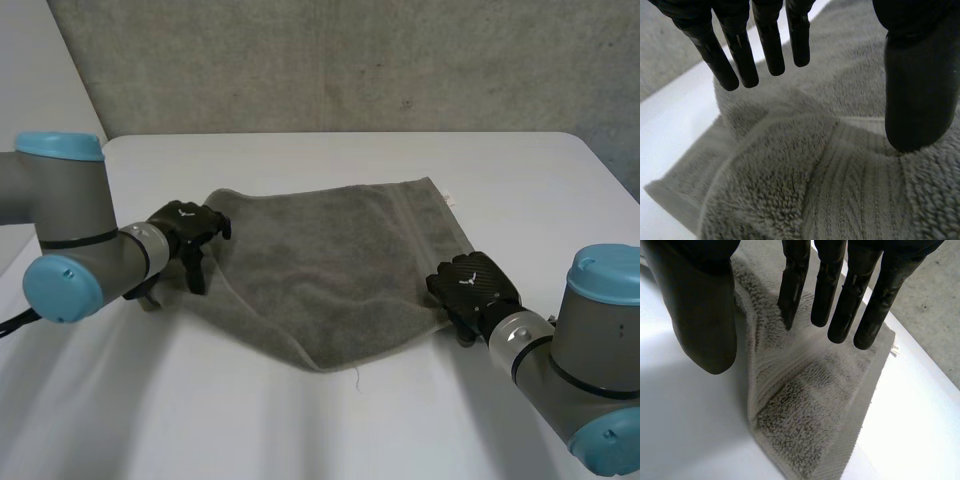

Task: Fold the towel.

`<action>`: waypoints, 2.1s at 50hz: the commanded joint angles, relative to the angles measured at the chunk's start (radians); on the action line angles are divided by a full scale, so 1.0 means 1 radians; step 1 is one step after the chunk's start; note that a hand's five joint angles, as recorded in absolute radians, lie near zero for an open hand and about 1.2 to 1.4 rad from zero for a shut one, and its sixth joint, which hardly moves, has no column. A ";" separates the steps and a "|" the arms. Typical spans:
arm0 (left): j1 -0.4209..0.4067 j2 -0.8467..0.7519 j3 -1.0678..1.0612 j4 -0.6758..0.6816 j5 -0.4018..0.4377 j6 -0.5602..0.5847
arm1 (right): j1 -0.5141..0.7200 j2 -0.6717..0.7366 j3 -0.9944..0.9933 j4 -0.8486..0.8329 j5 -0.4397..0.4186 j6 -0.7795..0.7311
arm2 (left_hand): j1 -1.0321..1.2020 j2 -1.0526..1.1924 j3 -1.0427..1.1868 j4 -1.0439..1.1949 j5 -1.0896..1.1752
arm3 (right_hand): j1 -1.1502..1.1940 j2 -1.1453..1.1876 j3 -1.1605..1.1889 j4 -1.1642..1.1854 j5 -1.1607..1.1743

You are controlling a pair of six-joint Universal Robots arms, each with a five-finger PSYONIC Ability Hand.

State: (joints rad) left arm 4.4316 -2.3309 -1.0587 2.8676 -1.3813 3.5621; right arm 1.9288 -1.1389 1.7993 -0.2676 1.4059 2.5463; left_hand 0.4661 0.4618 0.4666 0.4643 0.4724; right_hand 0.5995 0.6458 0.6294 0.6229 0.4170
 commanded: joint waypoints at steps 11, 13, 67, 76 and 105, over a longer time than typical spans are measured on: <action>0.000 -0.119 0.144 -0.014 -0.061 0.149 | 0.001 0.008 0.002 -0.002 -0.002 -0.001 | -0.085 -0.081 -0.086 -0.083 -0.266 | -0.013 -0.059 -0.042 -0.036 -0.005; 0.000 -0.125 0.149 -0.014 -0.065 0.156 | -0.001 0.008 0.002 -0.004 -0.002 -0.001 | -0.085 -0.081 -0.086 -0.083 -0.266 | -0.013 -0.059 -0.042 -0.036 -0.005; 0.011 0.441 -0.456 0.185 -0.148 -0.048 | -0.013 -0.012 -0.012 0.007 -0.002 0.000 | 0.669 0.674 0.669 0.671 0.488 | -0.001 -0.047 -0.031 -0.024 0.007; 0.074 0.620 -0.782 0.448 -0.148 -0.060 | -0.030 -0.007 -0.029 0.008 0.008 0.003 | 0.681 0.685 0.680 0.683 0.500 | -0.033 -0.079 -0.063 -0.056 -0.025; 0.150 0.648 -0.894 0.607 -0.148 -0.186 | -0.113 0.048 -0.081 0.084 0.005 0.011 | 0.930 0.934 0.930 0.932 0.749 | -0.024 -0.071 -0.054 -0.048 -0.016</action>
State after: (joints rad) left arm 4.5810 -1.6666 -1.9480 3.4667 -1.5293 3.3749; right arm 1.8037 -1.1000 1.7171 -0.2187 1.4139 2.5553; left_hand 1.4099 1.4937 1.5364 1.5094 1.4596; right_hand 0.5658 0.5965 0.5811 0.5829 0.3957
